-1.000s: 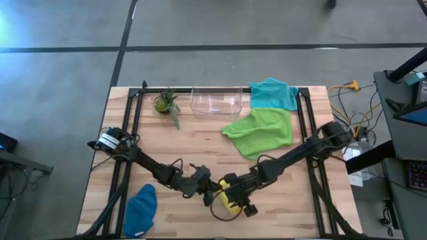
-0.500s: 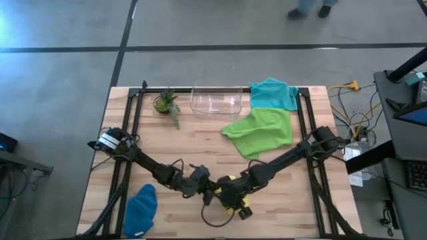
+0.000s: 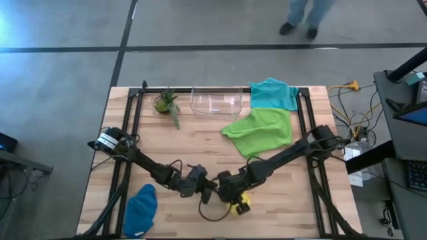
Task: Fold microfiber towels
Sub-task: Fold the yellow towel, then put the yellow towel into the bin
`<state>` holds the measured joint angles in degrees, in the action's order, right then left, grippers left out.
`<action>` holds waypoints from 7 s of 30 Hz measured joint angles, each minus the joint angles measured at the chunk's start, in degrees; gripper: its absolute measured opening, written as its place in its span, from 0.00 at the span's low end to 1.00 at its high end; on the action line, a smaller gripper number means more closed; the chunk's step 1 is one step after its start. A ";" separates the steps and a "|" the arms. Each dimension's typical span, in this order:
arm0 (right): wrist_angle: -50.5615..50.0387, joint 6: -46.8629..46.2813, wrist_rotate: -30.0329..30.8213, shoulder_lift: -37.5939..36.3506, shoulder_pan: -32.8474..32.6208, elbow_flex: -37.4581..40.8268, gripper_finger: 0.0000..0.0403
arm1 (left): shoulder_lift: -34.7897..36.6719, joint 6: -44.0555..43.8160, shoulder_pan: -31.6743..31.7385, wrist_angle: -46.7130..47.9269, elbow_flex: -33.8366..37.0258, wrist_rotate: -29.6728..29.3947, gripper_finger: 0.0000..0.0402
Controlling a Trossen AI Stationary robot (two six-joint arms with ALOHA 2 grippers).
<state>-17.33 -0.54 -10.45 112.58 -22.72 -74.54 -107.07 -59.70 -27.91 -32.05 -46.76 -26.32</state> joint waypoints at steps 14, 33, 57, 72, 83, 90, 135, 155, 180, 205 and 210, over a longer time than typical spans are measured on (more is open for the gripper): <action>-4.18 -2.64 3.05 -2.02 7.89 5.65 0.21 | 0.35 -2.98 -2.66 -0.02 1.92 0.13 0.00; -0.22 -9.32 3.02 -11.28 7.07 15.25 0.21 | 0.37 -2.43 -2.32 0.04 1.99 0.17 0.00; 18.22 -28.20 16.01 -18.21 -0.55 27.96 0.21 | 0.39 9.36 0.50 -1.57 -1.40 9.90 0.00; 18.21 -32.87 13.54 -15.22 1.44 23.20 0.20 | 0.39 12.16 1.51 -1.32 -3.22 10.95 0.00; 18.65 -54.38 13.55 -16.71 -14.57 22.77 0.20 | 0.39 12.03 9.29 9.16 -5.25 18.90 0.00; 18.56 -65.90 13.47 -13.63 -19.33 22.64 0.20 | 0.39 15.60 13.25 10.15 -5.42 22.85 0.00; 9.31 -83.55 24.62 -19.32 -15.52 28.93 0.20 | 7.26 23.70 17.73 24.55 -7.32 24.55 0.00; 6.61 -79.14 26.35 -14.30 -8.57 28.21 0.20 | -4.38 22.04 16.27 23.72 -11.19 34.38 0.00; 5.27 -98.07 45.11 -25.35 -24.69 30.13 0.20 | 5.76 26.90 17.96 26.45 -15.13 36.65 0.00; 21.28 -120.83 52.68 -18.46 -25.27 29.60 0.37 | -19.46 30.57 22.67 30.82 -34.46 44.29 0.00; 30.99 -122.92 51.17 -10.12 -23.65 27.14 0.48 | -19.25 31.57 23.27 31.31 -34.12 43.46 0.00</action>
<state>13.66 -123.46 40.72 102.46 -46.38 -47.40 -126.32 -28.12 -4.64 -0.74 -80.88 17.14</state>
